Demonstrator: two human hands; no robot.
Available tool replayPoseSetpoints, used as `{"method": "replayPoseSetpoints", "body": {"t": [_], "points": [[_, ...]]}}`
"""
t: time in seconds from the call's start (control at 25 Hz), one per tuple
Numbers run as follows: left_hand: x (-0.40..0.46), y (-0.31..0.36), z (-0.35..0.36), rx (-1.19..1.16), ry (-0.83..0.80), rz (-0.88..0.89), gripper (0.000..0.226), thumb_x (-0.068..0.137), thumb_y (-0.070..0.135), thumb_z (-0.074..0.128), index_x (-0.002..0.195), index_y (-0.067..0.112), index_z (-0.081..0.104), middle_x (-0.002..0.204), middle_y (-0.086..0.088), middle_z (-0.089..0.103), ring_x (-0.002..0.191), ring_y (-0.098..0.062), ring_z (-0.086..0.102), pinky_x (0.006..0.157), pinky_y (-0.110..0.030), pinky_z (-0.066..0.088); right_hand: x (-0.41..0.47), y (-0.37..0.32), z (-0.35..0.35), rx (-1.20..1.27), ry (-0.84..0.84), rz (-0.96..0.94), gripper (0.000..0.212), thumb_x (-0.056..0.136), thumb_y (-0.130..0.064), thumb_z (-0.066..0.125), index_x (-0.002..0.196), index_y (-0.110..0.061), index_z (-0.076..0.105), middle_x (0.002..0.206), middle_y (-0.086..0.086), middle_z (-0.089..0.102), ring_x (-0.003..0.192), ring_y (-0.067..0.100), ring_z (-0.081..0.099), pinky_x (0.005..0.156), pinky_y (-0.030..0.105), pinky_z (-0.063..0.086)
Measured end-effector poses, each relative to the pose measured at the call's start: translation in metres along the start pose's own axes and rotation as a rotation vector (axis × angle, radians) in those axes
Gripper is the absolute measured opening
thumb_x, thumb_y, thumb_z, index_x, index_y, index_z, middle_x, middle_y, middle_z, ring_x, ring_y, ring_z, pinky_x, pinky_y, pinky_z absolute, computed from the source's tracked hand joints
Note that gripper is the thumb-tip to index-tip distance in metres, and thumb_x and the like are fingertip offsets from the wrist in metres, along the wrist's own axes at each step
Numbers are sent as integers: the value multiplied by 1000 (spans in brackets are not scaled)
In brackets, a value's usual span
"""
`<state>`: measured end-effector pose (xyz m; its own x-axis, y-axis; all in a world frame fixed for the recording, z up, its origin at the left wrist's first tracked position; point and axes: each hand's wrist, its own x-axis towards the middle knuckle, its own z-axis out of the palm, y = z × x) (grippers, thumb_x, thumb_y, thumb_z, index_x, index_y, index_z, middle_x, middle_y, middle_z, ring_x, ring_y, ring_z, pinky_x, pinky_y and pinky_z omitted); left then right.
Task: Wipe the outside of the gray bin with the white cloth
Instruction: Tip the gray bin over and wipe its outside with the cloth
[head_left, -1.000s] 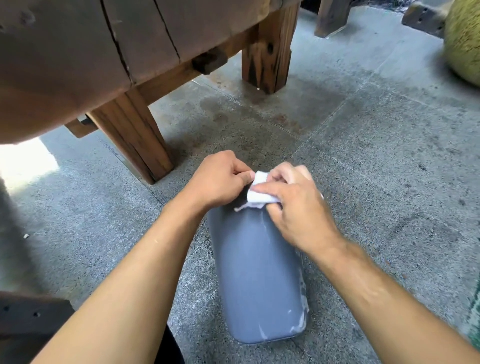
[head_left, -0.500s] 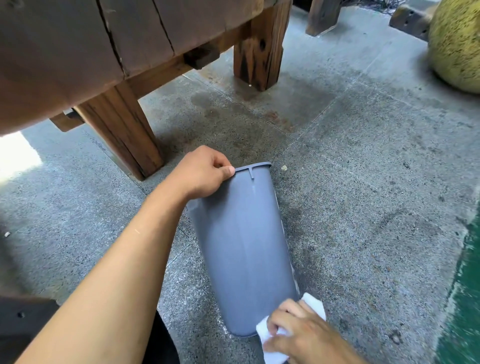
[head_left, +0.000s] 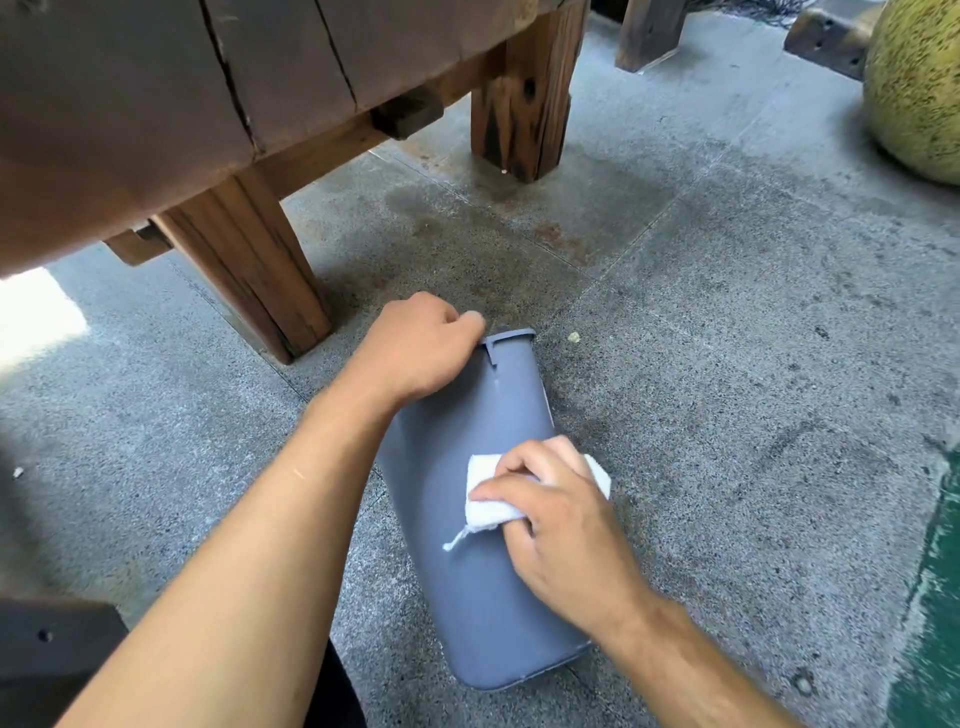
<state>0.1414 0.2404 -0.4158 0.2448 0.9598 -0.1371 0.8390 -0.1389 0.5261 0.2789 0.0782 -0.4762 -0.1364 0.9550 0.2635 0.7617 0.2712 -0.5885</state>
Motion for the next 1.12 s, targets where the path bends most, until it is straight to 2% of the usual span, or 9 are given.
{"method": "replayPoseSetpoints", "body": {"t": [0.12,0.24,0.32,0.48,0.64,0.72,0.84,0.96,1.12], "points": [[-3,5,10,83,-22,53,74,92,70,43,67,3,65,63,-17,65,71,-34,61,64,-38,50,-31,-1,7,5,-35,-20,35,73,-6,57,92,-31,73,97,-11,57,94,18,54,76,45,49],[-4,7,22,200,-91,84,68,85,80,36,58,23,62,54,-8,53,67,-36,56,57,-35,37,-55,3,9,28,-99,-98,35,73,-5,56,92,-31,71,96,-9,59,91,18,53,72,41,50],[-5,14,27,212,-141,86,53,87,71,36,57,35,61,58,-8,52,73,-38,56,61,-35,38,-63,8,6,33,-150,-133,35,73,-3,60,92,-31,70,96,-10,59,90,17,53,72,38,48],[-4,26,30,105,-102,39,41,88,41,44,65,8,54,73,-16,61,82,-39,61,61,-36,41,-60,9,-8,60,-309,-125,31,77,-13,51,90,-32,72,95,-14,55,93,14,51,76,35,48],[-2,30,24,-105,-142,-74,30,76,31,61,58,10,51,56,-6,54,61,-29,49,56,-34,34,-37,11,-43,117,-395,-34,33,76,-8,50,84,-28,74,89,-14,58,91,10,51,81,36,48],[-4,30,19,-180,-211,-46,29,77,24,70,60,5,56,57,-5,46,59,-21,40,58,-33,32,-27,15,-71,147,-310,52,35,71,1,52,78,-25,74,85,-15,59,88,5,53,76,28,47],[-10,25,8,-264,-355,91,27,85,27,68,78,1,72,66,-10,61,65,-17,50,65,-35,42,-15,27,-115,307,-60,295,40,72,16,59,70,-20,77,84,-12,65,82,5,60,67,11,43],[-18,32,5,-265,-344,253,25,101,22,59,84,10,74,74,-8,69,72,-13,53,72,-36,47,-8,44,-137,459,208,494,40,75,20,64,72,-18,76,84,-4,69,72,10,62,60,15,49],[-31,62,19,-318,-367,201,73,93,71,36,84,12,78,57,6,62,52,-8,52,53,-23,48,-6,48,-124,478,195,596,43,72,21,64,71,-21,75,82,-3,69,70,2,63,62,19,48]]}}
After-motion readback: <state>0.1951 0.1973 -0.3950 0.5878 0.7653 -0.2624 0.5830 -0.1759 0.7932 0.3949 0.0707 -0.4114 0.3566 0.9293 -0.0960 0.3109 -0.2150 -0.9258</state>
